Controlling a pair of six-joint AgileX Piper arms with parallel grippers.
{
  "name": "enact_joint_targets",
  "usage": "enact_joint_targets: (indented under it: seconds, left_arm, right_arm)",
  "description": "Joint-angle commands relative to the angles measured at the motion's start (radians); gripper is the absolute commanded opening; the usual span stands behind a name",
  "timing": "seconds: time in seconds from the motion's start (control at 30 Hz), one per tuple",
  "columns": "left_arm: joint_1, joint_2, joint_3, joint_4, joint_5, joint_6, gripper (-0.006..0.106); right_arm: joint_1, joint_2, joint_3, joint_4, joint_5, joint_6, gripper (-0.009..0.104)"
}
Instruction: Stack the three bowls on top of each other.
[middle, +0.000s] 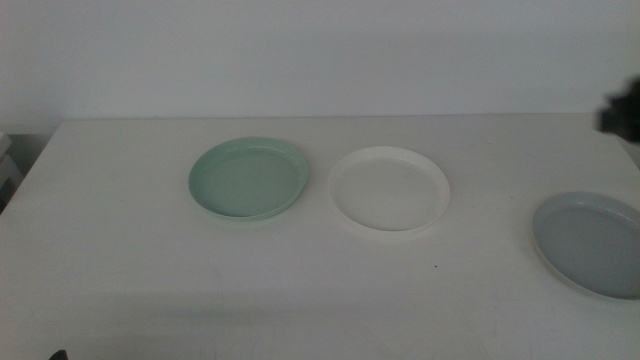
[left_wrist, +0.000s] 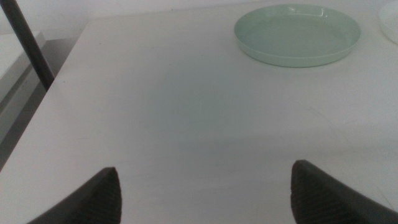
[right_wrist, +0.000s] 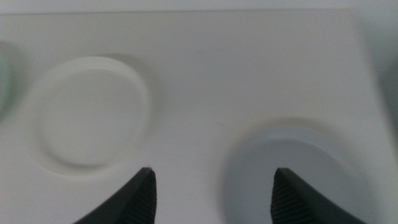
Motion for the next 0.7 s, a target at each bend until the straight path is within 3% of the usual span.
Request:
enact_joint_targets:
  seconds: [0.0,0.1,0.43,0.67]
  left_arm:
    - [0.001,-0.014,-0.004,-0.003,-0.070,-0.008,0.105]
    - [0.001,-0.014,-0.004,-0.003,-0.070,-0.008,0.105]
    - [0.001,-0.014,-0.004,-0.003,-0.070,-0.008,0.105]
    - [0.001,-0.014,-0.004,-0.003,-0.070,-0.008,0.105]
  right_arm:
    - [0.019,0.086,-0.141,0.050,-0.005,0.004,0.048]
    - [0.048,0.211,-0.265,0.092,0.036,0.016,0.048]
    - [0.148,0.610,-0.622,0.080,0.165,0.015,0.048]
    - [0.156,0.800,-0.682,0.076,0.151,0.019,0.048]
